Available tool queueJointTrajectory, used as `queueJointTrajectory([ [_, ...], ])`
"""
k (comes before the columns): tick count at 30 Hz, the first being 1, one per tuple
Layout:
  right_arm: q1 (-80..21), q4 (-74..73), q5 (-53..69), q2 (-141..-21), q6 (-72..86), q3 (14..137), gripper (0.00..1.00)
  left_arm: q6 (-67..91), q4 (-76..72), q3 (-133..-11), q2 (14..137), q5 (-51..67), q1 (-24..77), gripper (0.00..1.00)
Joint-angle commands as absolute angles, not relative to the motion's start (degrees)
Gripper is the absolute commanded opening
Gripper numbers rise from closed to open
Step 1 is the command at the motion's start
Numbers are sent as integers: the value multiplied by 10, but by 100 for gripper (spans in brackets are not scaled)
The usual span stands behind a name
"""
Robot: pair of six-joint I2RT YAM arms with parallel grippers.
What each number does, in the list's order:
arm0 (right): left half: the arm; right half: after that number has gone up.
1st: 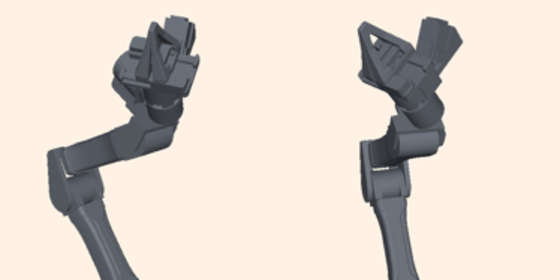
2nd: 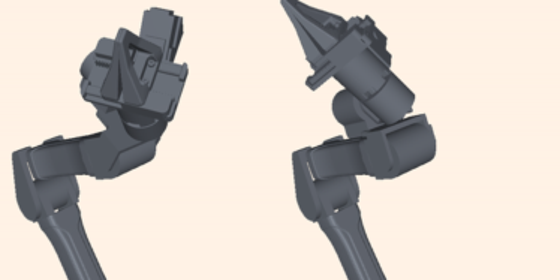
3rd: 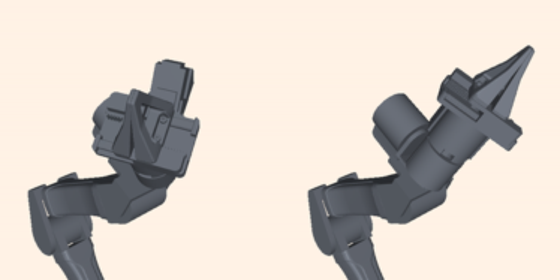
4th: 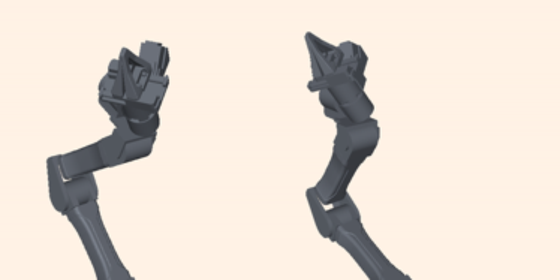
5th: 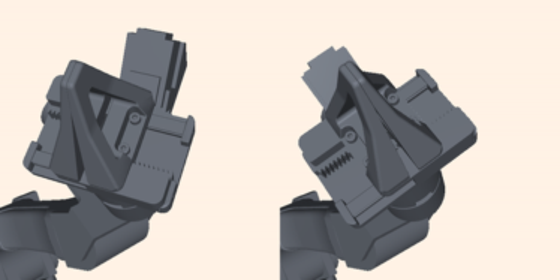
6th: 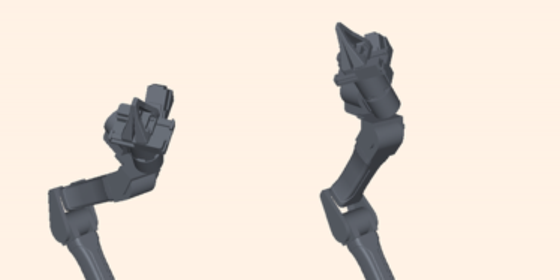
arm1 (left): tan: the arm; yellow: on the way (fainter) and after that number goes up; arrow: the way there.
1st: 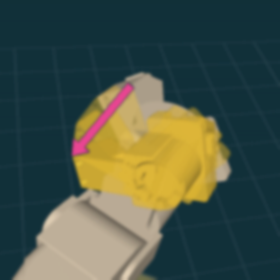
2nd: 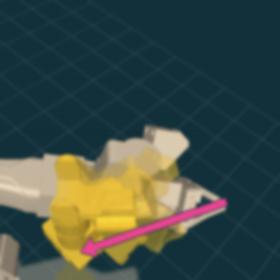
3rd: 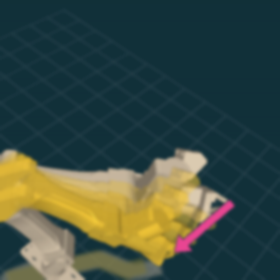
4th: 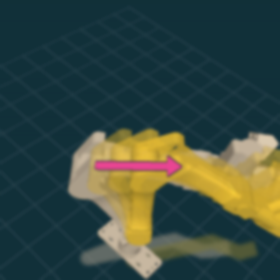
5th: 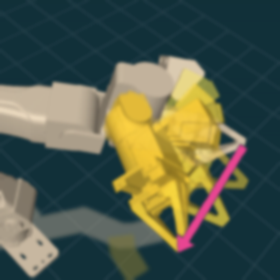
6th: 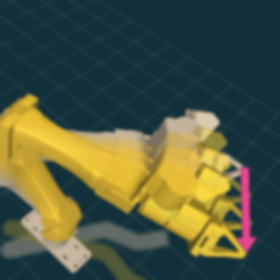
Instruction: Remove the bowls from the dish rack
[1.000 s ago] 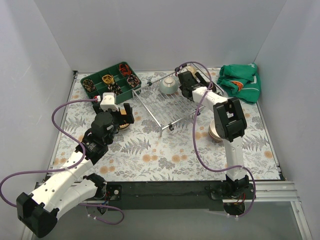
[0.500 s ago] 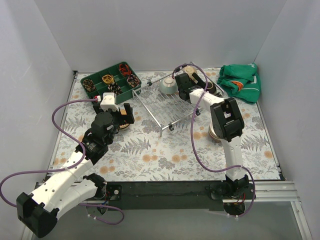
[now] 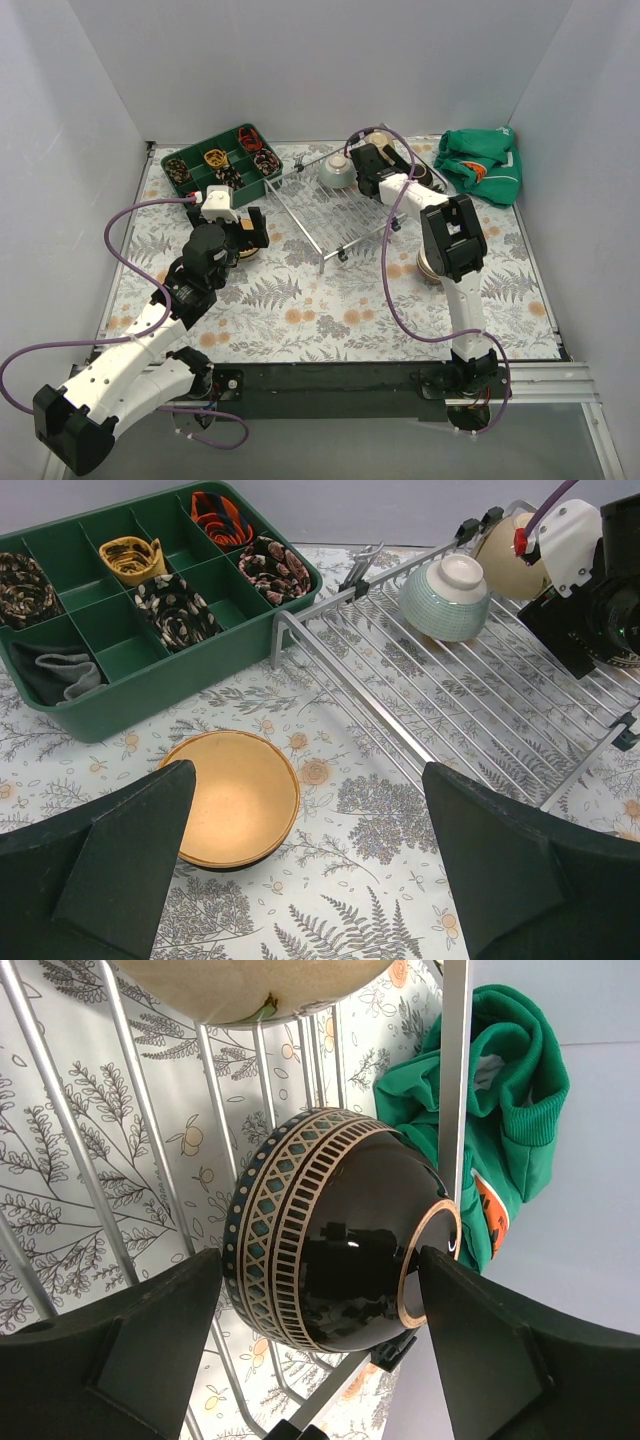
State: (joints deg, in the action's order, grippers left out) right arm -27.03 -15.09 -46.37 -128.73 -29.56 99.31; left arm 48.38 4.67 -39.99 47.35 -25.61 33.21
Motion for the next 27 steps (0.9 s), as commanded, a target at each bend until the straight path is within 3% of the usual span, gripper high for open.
queueJointTrajectory([
  [1, -266, -255, -425, -1361, -270, 974, 87, 482, 39, -395, 470, -253, 330, 98],
  [10, -271, -257, -482, -1357, -260, 972, 71, 481, 39, -395, 469, -252, 330, 98],
  [15, -288, -256, -499, -1331, -259, 973, 50, 481, 39, -394, 468, -253, 330, 98],
  [20, -311, -252, -515, -1308, -262, 980, 43, 481, 38, -393, 466, -255, 330, 98],
  [27, -330, -247, -533, -1272, -263, 988, 41, 480, 37, -393, 462, -257, 330, 98],
])
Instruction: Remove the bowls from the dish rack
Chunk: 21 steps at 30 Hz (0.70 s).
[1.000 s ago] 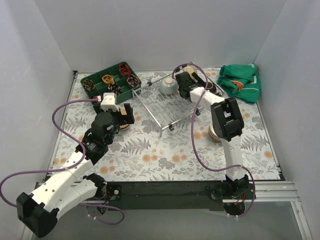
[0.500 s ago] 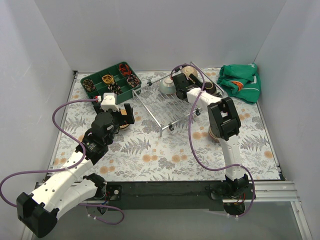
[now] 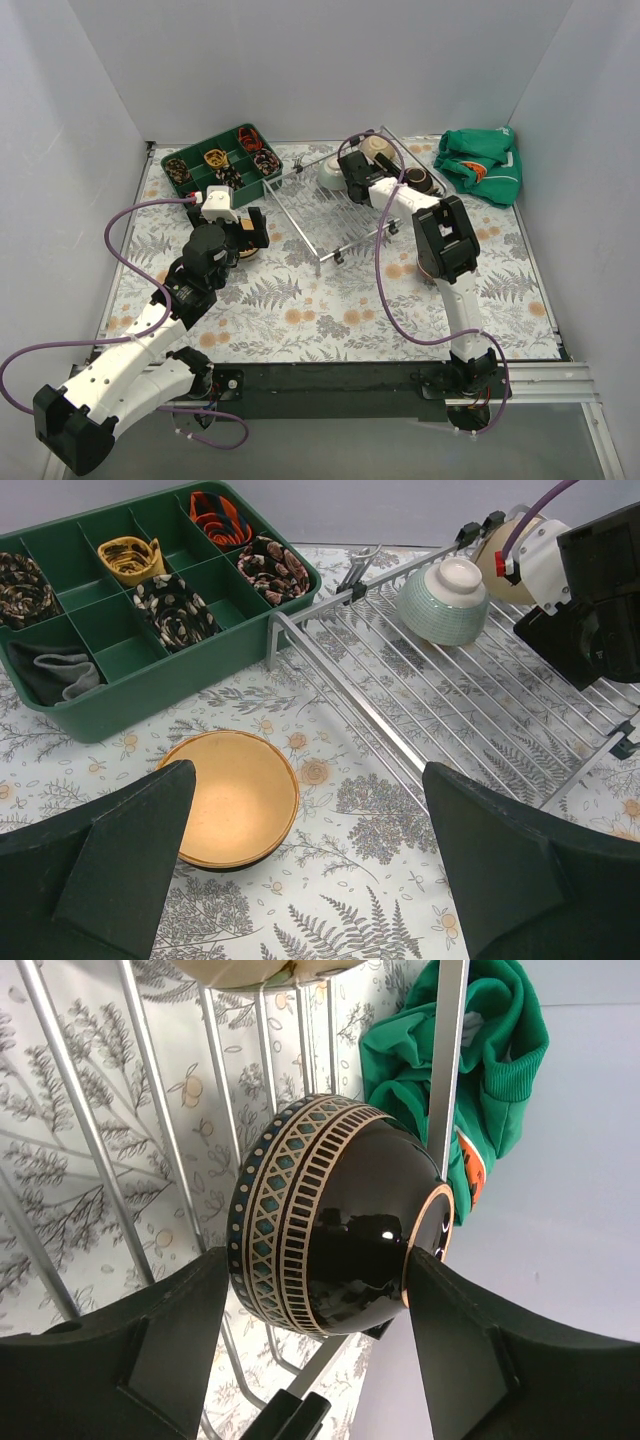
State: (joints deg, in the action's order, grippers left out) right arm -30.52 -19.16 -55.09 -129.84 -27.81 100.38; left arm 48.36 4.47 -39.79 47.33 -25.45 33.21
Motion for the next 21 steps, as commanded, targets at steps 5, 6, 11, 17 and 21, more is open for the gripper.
queueJointTrajectory([
  [5, -339, -247, -536, -1253, -260, 987, 40, 480, 37, -392, 461, -257, 330, 98],
  [6, -340, -247, -537, -1248, -258, 987, 40, 480, 37, -392, 460, -257, 330, 98],
  [11, -341, -233, -532, -1230, -245, 975, 39, 480, 36, -392, 460, -255, 329, 98],
  [17, -340, -228, -526, -1218, -238, 968, 39, 480, 35, -390, 457, -253, 329, 98],
  [21, -338, -227, -526, -1217, -231, 962, 45, 480, 35, -390, 457, -254, 330, 98],
])
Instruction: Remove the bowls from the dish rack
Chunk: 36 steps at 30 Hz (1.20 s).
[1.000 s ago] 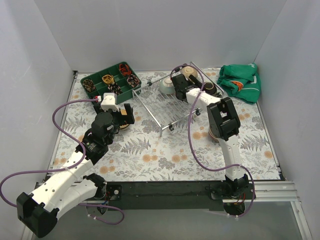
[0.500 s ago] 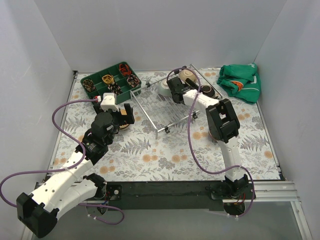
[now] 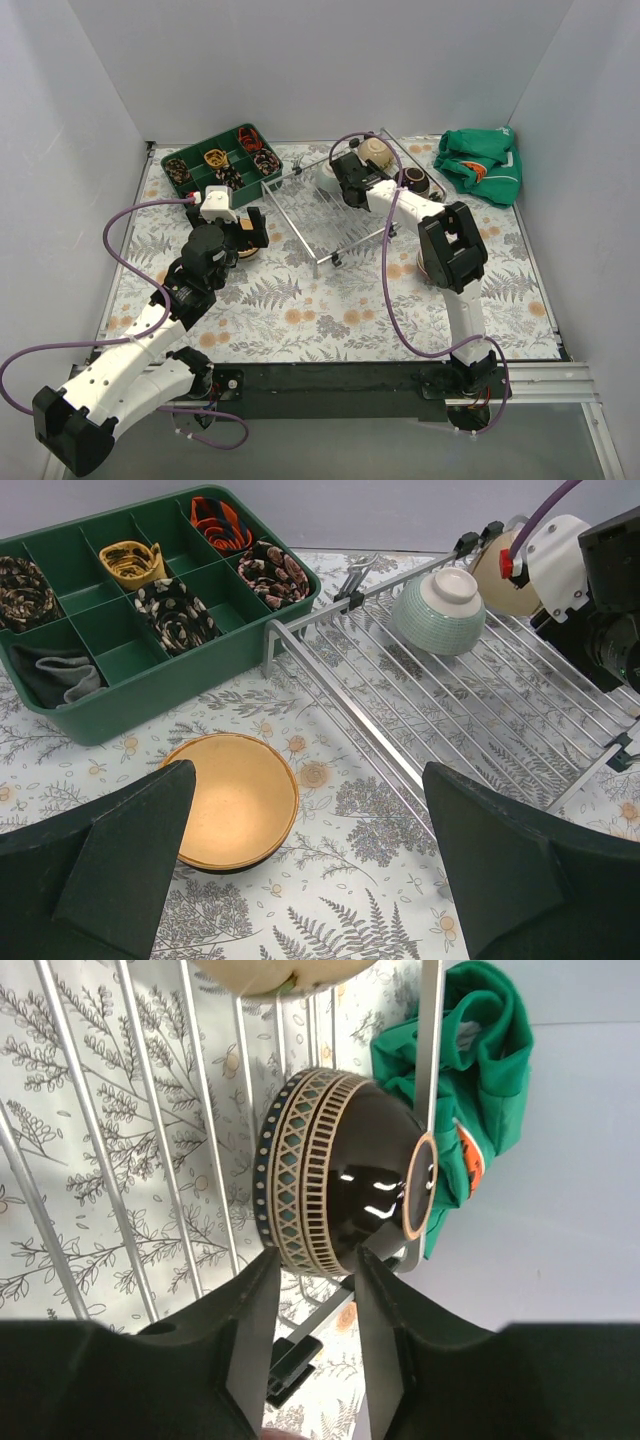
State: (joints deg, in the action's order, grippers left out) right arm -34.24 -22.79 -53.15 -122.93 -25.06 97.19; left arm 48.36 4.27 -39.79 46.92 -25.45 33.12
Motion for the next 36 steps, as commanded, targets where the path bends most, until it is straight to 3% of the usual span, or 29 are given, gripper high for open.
queueJointTrajectory([
  [1, -334, -227, -526, -1216, -229, 960, 46, 480, 35, -390, 457, -254, 329, 98],
  [11, -318, -222, -511, -1221, -215, 934, 75, 480, 35, -389, 456, -252, 329, 98],
  [36, -309, -153, -519, -1209, -282, 941, 85, 477, 34, -389, 465, -252, 328, 98],
])
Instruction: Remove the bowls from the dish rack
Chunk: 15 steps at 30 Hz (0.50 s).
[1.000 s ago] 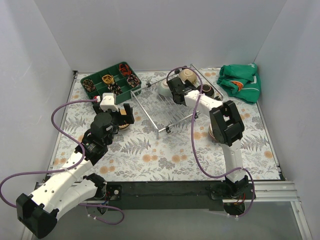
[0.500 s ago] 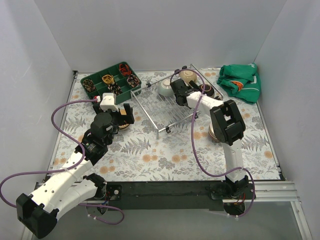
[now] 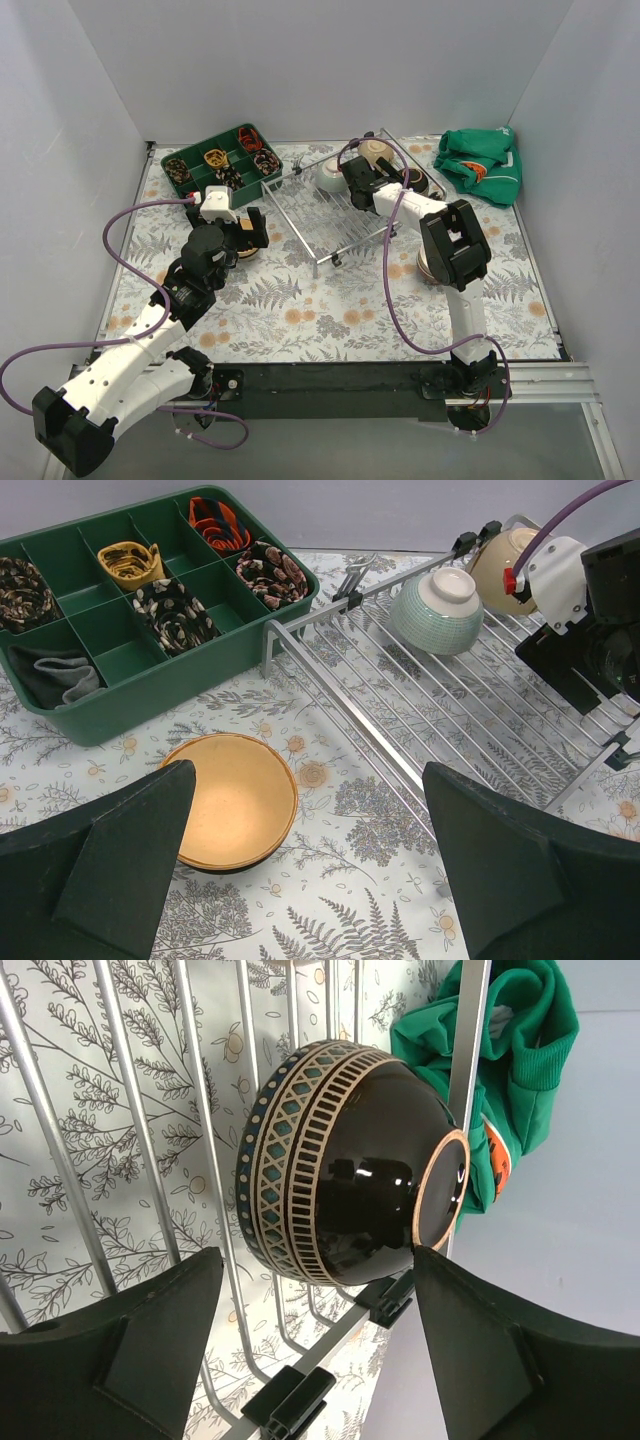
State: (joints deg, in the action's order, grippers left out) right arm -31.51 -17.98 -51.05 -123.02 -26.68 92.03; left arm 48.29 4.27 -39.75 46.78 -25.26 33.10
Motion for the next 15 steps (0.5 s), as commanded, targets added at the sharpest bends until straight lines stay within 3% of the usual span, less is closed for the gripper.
queueJointTrajectory([
  [1, -309, -152, -519, -1209, -286, 943, 85, 477, 34, -389, 466, -252, 328, 98],
  [15, -286, -134, -481, -1214, -312, 939, 85, 475, 34, -388, 465, -251, 329, 98],
])
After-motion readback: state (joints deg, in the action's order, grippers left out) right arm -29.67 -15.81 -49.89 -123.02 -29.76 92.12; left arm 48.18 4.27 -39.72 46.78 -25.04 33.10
